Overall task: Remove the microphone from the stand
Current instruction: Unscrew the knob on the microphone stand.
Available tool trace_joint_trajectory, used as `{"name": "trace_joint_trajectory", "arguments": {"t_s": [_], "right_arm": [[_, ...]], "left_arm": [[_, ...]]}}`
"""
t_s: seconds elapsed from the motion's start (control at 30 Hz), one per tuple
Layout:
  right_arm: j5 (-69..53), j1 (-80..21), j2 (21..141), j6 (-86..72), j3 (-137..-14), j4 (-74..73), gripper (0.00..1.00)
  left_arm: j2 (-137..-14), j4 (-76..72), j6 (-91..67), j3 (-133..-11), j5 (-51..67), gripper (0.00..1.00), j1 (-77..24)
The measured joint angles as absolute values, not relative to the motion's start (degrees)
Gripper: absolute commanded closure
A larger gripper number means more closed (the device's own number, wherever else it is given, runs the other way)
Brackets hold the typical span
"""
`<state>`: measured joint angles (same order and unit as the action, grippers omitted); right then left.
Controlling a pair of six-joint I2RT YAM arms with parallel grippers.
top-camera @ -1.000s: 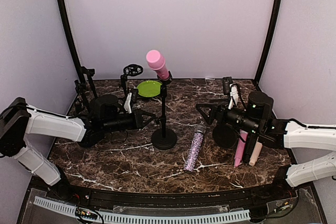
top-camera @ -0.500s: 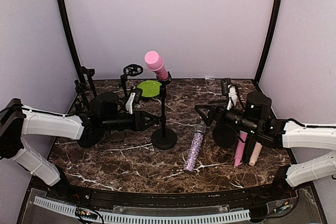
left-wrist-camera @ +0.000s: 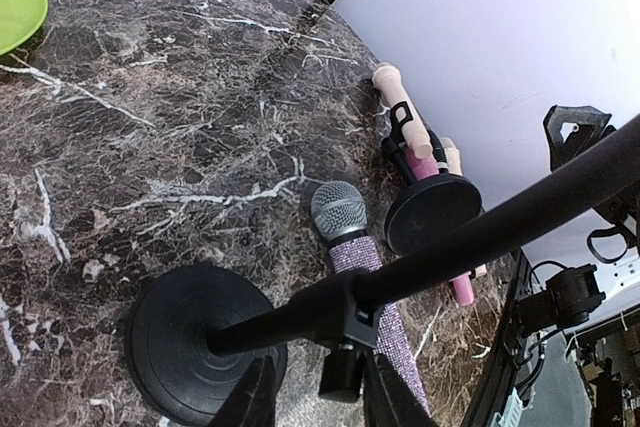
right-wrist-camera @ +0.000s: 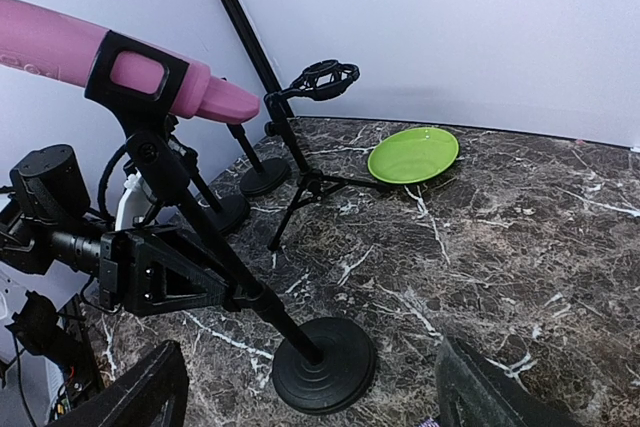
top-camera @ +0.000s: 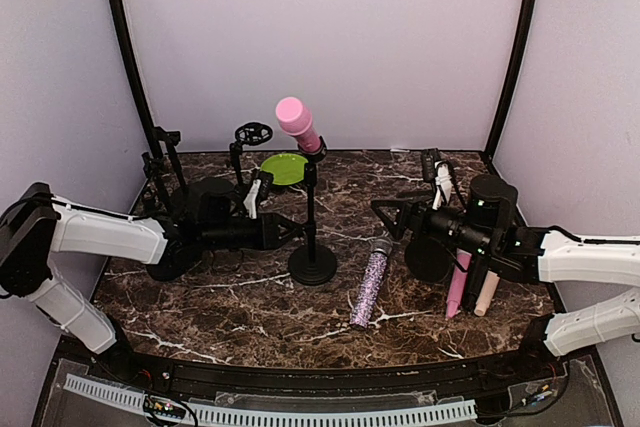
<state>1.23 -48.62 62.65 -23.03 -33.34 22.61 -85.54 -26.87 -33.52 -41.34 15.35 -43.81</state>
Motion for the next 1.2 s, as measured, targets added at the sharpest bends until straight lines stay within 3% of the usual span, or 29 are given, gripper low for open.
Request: {"name": "trace_joint_trajectory", "arguments": {"t_s": [0.73,1.2], "right_arm": [[1.2,-48.6,62.5,-23.0,-33.3,21.7,0.13],[1.2,-48.6,62.3,-23.0,-33.4,20.4,0.14]], "left_arm": [[-86.2,-32.8,-40.6,-39.2,15.9,0.93,-43.5],[-90.3,-44.5,-54.0,-36.6,20.6,0.96,-42.9]]}}
